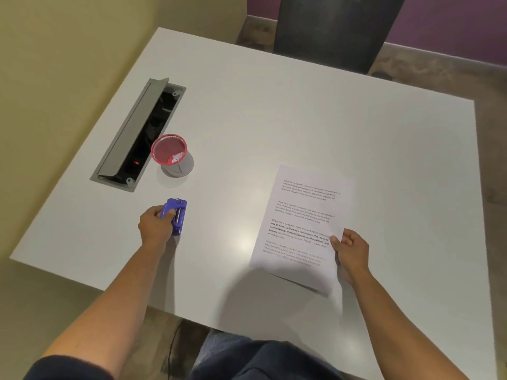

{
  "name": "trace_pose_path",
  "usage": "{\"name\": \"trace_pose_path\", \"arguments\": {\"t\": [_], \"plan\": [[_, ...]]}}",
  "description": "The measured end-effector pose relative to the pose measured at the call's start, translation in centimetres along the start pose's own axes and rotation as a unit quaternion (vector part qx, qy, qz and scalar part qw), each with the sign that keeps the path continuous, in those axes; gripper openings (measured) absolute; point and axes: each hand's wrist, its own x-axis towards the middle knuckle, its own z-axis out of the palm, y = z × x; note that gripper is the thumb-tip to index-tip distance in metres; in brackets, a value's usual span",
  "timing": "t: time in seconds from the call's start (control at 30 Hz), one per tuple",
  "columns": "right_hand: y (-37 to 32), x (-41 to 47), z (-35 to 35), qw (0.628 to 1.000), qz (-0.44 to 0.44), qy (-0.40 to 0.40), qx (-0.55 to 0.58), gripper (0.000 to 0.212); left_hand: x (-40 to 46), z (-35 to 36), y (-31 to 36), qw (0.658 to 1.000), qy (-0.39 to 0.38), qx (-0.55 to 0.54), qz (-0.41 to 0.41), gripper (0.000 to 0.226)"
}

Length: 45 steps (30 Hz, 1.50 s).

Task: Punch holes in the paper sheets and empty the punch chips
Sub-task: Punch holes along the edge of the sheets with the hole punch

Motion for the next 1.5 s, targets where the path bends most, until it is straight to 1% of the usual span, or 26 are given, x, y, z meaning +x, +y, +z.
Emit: {"name": "trace_pose_path", "arguments": {"t": [0.13,0.23,0.47,0.6,0.77,0.9,1.03,1.13,1.3,1.43,1.5], "plan": [[0.1,0.1,-0.5,1.000,0.005,-0.011,0.028,0.014,-0.5,0.9,0.3,0.996,-0.071,-0.051,0.005,0.017],[0.3,0.2,-0.9,0.998,0.014,-0.019,0.051,0.018,-1.6,2.4,1.0,0.989,-0.124,-0.083,0.007,0.017],[0.9,0.9,-2.3,0.997,0.021,-0.015,0.077,0.022,-4.7,7.9,3.4,0.976,-0.201,-0.087,0.023,0.003],[1.0,1.2,-3.5,0.998,0.017,-0.010,0.066,0.018,-6.0,11.0,4.7,0.968,-0.237,-0.072,0.026,0.002],[0.6,1.6,-4.6,0.998,0.012,-0.002,0.062,0.018,-7.5,14.0,6.4,0.964,-0.259,-0.056,0.026,0.010],[0.1,1.8,-4.6,0.998,0.005,-0.007,0.060,0.019,-8.2,15.4,7.2,0.967,-0.250,-0.041,0.024,0.014],[0.1,2.5,-4.5,0.999,0.016,-0.001,0.030,0.012,-9.0,16.7,8.0,0.969,-0.244,-0.027,0.030,0.007],[0.0,3.1,-4.3,1.000,0.025,0.000,0.019,0.011,-9.3,17.5,8.4,0.969,-0.244,-0.014,0.037,0.009],[0.2,3.9,-4.0,1.000,0.023,0.003,0.005,0.008,-9.7,17.9,8.6,0.965,-0.258,-0.009,0.046,0.007],[0.4,4.4,-3.7,1.000,0.014,-0.008,-0.007,0.015,-9.5,17.7,8.6,0.963,-0.261,-0.003,0.065,0.006],[0.5,4.7,-3.5,1.000,0.007,-0.010,-0.016,0.012,-9.4,17.6,8.7,0.965,-0.251,0.005,0.081,0.007]]}}
